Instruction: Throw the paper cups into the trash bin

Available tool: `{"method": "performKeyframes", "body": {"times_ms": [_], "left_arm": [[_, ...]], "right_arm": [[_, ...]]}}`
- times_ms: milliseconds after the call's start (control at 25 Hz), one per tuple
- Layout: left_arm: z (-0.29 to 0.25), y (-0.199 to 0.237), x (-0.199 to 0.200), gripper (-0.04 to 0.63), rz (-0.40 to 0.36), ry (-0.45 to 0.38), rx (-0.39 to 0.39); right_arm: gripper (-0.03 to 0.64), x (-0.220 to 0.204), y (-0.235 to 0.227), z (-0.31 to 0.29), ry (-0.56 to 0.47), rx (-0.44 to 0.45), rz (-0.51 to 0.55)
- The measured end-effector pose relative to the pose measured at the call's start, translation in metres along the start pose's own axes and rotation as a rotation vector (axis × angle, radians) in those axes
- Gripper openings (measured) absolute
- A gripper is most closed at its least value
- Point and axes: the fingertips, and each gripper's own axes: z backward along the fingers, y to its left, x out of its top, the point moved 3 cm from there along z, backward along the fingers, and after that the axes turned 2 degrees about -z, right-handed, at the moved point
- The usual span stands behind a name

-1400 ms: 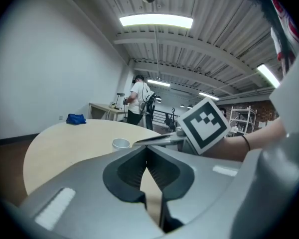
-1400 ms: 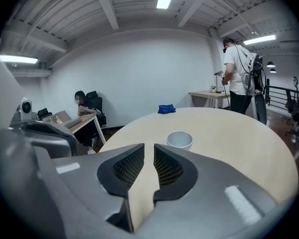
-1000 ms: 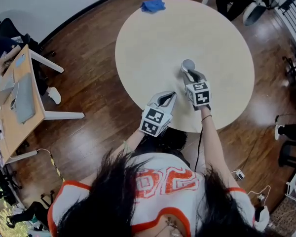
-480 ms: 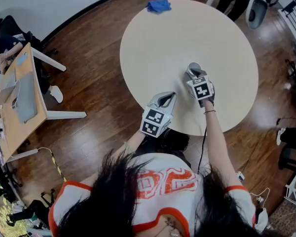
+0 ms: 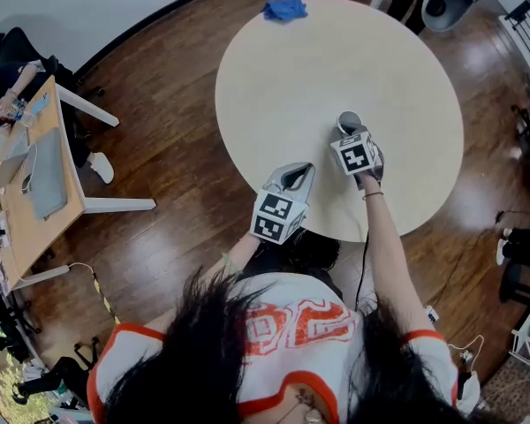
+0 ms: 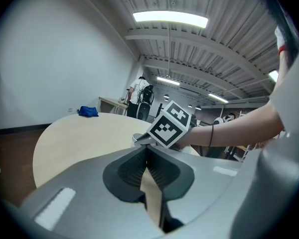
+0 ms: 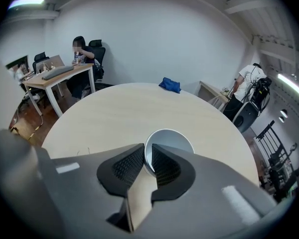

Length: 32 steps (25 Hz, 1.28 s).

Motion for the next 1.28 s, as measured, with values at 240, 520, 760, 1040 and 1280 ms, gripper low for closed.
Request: {"method": "performKeyframes", "body": {"times_ms": [240,520,760,1040,1280], "left_arm": [[0.005,0.003,-0.002,0.000,0.004,0.006,0.014],[0.007,0.003,-0.001,0.000,-0.006,0.005,0.034],[0.009,-0.006,-0.001,0.000,-0.020,-0.003,0.040],[0.017,-0.028,-0.002,0.000,-0.032,-0.012,0.045],[0.028,-0.060,-0.006,0.000,-0.050,-0.022,0.045]], "right_arm": [[0.032,0.004,0.003,0.005,-0.007,0.011,-0.056],[0.032,0.007,0.007,0.030,-0.080,0.029,-0.137],[0.032,-0.004,0.020,0.063,-0.134,0.050,-0.212],[0.032,-0.026,0.042,0.112,-0.212,0.047,-0.260],[0.032,-0.066,0.062,0.158,-0.258,0.056,-0.334]]}}
